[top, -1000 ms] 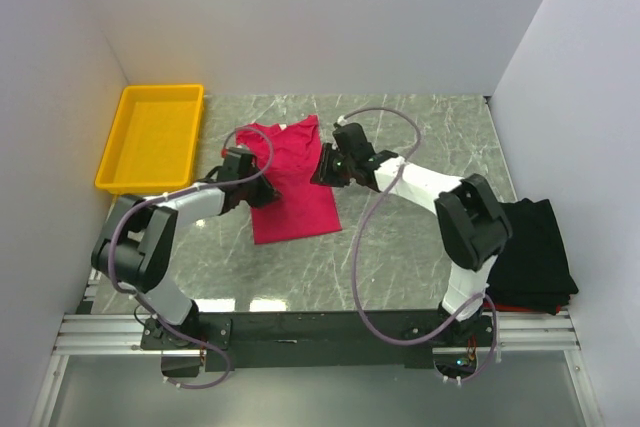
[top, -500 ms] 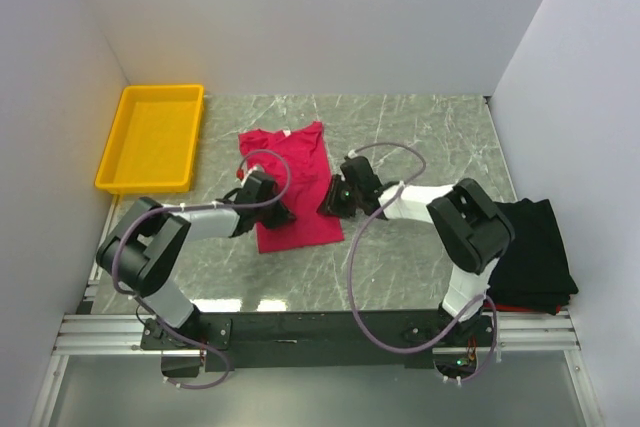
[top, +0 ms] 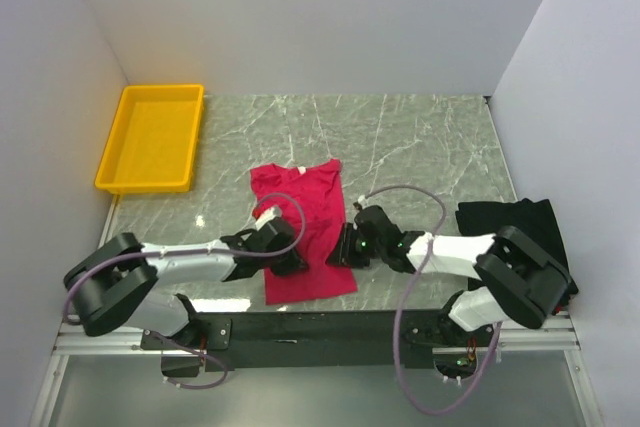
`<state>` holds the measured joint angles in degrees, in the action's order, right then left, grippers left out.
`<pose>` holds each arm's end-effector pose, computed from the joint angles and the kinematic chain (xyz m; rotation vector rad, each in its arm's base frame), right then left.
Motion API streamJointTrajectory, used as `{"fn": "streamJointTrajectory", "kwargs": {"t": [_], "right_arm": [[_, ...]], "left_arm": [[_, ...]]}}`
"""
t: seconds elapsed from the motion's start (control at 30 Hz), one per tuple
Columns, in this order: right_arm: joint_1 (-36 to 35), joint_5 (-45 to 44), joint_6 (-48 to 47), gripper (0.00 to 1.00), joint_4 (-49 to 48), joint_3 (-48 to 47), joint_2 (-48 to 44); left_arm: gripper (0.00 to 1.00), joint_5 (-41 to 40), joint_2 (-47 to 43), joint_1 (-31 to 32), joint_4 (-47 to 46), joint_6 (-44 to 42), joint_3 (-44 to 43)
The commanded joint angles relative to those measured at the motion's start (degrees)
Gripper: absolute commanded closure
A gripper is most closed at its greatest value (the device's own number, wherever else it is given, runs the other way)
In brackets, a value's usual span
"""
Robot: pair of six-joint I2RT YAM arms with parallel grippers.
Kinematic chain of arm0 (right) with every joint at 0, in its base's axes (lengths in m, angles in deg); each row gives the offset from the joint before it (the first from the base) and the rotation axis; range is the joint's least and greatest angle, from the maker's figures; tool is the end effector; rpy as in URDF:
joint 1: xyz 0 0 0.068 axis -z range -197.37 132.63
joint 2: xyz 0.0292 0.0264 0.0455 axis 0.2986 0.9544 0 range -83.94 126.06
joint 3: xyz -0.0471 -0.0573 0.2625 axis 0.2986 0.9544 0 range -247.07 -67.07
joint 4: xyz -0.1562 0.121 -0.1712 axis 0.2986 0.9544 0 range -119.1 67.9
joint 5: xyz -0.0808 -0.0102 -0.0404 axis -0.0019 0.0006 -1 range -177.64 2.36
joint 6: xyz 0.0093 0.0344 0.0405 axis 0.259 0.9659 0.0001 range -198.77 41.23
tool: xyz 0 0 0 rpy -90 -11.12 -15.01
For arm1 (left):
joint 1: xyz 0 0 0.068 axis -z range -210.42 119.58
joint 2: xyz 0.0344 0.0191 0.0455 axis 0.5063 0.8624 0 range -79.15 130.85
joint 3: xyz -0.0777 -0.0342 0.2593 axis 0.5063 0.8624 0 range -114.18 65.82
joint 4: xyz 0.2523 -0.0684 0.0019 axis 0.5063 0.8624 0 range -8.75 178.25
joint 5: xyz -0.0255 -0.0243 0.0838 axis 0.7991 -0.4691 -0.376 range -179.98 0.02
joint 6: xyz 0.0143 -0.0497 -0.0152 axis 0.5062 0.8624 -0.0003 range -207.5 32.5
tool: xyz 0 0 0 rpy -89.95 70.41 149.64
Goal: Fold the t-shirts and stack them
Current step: Fold the tshirt
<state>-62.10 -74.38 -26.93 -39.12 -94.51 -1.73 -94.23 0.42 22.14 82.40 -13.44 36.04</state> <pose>0.1730 0.1831 0.1331 0.0355 2.6011 1.0093 0.1511 -0.1931 0.1398 -0.5306 2.6064 -0.7984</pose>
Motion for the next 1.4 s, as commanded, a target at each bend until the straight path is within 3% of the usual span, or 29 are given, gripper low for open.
{"fn": "streamJointTrajectory", "kwargs": {"t": [0.0, 0.17, 0.27, 0.37, 0.43, 0.53, 0.67, 0.8, 0.9, 1.37], "right_arm": [[-2.82, -3.49, 0.29, 0.64, 11.06, 3.27, -5.37], [-2.99, -7.71, -5.06, 0.64, 19.67, -4.53, -11.98], [-1.77, -10.88, -12.07, 0.59, 20.48, -14.80, -11.38], [2.88, -7.30, -19.63, 0.59, 16.90, -27.72, -5.07], [5.70, -5.62, -24.64, 0.59, 14.60, -37.04, 2.05], [6.94, -1.57, -30.80, 0.59, 16.25, -52.81, 14.70], [6.94, 1.94, -35.04, 0.60, 18.98, -68.33, 30.33], [6.50, 4.05, -38.20, 0.60, 22.32, -80.72, 39.85], [5.71, 4.58, -39.79, 0.60, 23.91, -84.26, 43.55], [0.43, -0.86, -43.22, 0.58, 25.66, -83.91, 48.12]], "left_arm": [[0.86, -1.29, -3.62, 1.32, 7.90, 3.54, 3.67], [0.76, -3.83, -10.92, 1.06, 13.52, 2.58, 1.66], [0.72, -4.72, -14.52, -1.83, 15.99, 1.88, -0.45], [0.70, -2.97, -17.69, -9.99, 15.29, -1.10, -0.45], [0.69, -0.25, -18.57, -18.57, 13.37, -4.79, -1.07], [0.69, 2.40, -16.65, -26.42, 12.92, -8.49, -4.05], [0.71, 4.68, -12.17, -32.07, 11.52, -11.65, -6.96], [0.74, 9.34, -6.29, -36.20, 7.73, -13.94, -7.05], [0.75, 10.14, -3.56, -36.82, 6.06, -14.47, -6.61], [0.75, 9.88, 1.99, -37.00, 2.37, -17.02, -6.17]]}}
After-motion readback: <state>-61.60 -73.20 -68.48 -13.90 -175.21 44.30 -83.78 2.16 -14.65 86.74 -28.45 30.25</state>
